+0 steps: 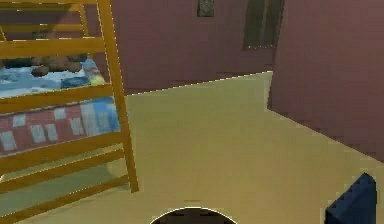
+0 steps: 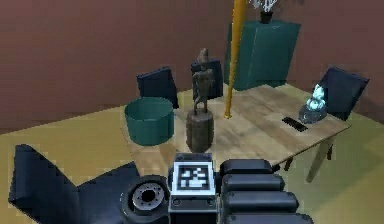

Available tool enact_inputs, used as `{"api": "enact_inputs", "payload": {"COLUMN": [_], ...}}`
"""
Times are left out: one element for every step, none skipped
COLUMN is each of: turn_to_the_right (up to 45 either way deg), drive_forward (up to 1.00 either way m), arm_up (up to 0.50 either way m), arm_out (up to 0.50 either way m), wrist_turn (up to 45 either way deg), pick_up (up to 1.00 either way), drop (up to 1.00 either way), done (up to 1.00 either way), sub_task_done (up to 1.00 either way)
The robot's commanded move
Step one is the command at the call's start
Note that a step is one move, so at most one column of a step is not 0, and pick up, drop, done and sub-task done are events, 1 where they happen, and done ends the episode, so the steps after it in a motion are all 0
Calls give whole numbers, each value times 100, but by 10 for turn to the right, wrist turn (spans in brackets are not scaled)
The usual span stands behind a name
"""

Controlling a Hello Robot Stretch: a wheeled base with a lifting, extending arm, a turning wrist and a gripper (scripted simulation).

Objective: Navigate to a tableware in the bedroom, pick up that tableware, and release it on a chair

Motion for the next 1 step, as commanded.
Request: {"api": "enact_inputs", "payload": {"turn_to_the_right": [0], "drive_forward": [75], "arm_up": [0], "arm_out": [0], "wrist_turn": [0], "pick_up": [0], "drop": [0], "done": [0], "sub_task_done": [0]}}
